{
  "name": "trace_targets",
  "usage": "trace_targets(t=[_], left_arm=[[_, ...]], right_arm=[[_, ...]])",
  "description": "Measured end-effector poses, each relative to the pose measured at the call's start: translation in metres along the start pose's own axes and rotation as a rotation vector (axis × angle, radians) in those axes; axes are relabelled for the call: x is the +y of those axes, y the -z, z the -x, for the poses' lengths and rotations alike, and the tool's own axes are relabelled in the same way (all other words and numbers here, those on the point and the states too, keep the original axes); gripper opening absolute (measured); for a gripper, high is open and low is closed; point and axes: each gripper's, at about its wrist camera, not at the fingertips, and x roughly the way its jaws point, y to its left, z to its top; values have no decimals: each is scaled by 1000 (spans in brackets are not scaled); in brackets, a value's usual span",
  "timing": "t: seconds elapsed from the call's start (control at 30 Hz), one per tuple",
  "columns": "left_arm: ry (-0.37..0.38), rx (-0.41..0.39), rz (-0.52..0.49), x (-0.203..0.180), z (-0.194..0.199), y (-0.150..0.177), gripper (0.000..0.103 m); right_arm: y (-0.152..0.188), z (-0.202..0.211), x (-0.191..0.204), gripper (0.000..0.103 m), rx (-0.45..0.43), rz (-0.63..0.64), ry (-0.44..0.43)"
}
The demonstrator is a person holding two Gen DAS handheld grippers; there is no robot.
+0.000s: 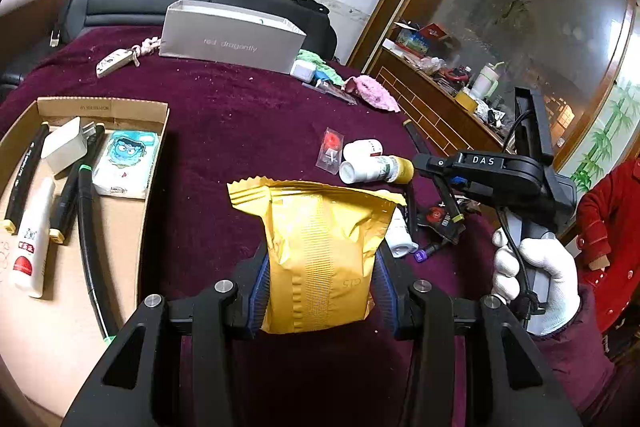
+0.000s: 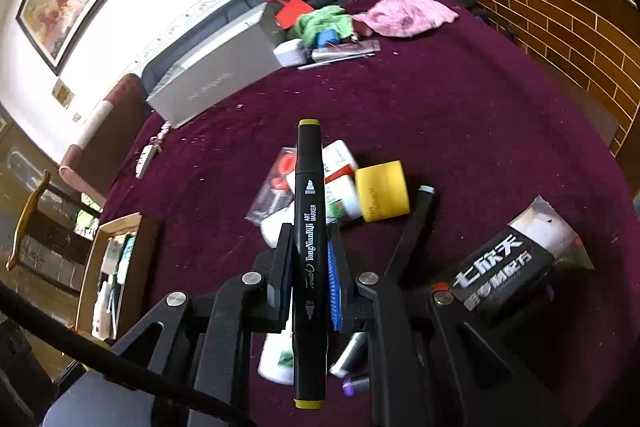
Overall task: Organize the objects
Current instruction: 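Grasp a yellow-capped black marker with the right gripper, then carry the yellow packet and marker toward the cardboard box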
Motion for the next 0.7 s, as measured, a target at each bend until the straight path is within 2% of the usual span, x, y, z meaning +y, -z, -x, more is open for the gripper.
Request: trace_targets(t=[0.37, 0.7], left_arm=[[-37, -17, -30, -7, 17, 8, 40], [-70, -76, -36, 1, 56, 16, 40]], right_arm=[[25, 16, 23, 12, 19, 31, -78], [39, 31, 53, 12, 20, 82, -116]])
